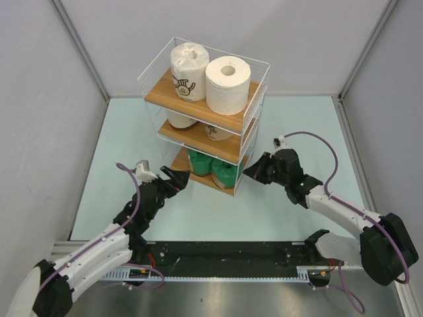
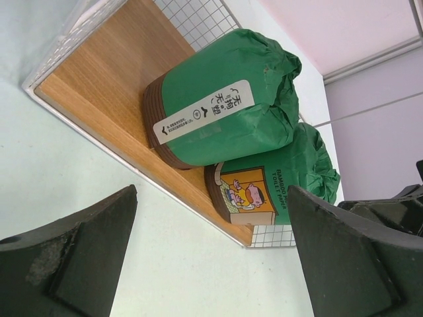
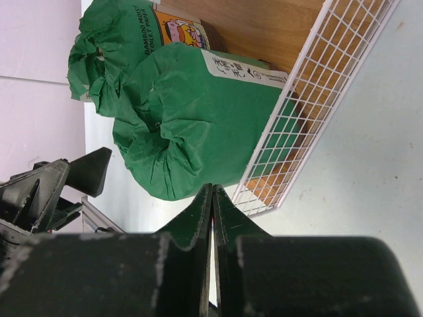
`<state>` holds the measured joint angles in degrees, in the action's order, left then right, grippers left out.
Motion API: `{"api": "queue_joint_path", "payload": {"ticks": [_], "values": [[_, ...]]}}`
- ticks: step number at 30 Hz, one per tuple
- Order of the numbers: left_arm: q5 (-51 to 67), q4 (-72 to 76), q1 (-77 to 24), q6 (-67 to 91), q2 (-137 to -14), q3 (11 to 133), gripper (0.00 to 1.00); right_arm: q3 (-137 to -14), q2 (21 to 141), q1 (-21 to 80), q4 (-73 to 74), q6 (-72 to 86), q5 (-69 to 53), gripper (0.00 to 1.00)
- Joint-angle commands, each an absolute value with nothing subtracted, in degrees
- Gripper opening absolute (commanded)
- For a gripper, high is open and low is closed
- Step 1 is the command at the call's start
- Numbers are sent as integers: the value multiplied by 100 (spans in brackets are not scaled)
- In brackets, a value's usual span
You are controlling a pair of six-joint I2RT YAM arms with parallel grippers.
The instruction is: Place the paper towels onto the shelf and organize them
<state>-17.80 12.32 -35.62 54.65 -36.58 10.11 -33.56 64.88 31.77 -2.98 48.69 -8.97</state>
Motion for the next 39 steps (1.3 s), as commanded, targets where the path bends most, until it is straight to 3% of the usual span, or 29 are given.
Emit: {"api": "queue_joint_path", "payload": {"ticks": [1, 39], "values": [[-1837, 1116, -3577, 5581, -3568, 1125, 100, -3384, 6618, 3199, -729, 4975, -967, 4], [-1784, 1142, -3586, 5695, -3893, 1055, 100, -3718, 7778, 2997, -1767, 5238, -1301, 2]]}}
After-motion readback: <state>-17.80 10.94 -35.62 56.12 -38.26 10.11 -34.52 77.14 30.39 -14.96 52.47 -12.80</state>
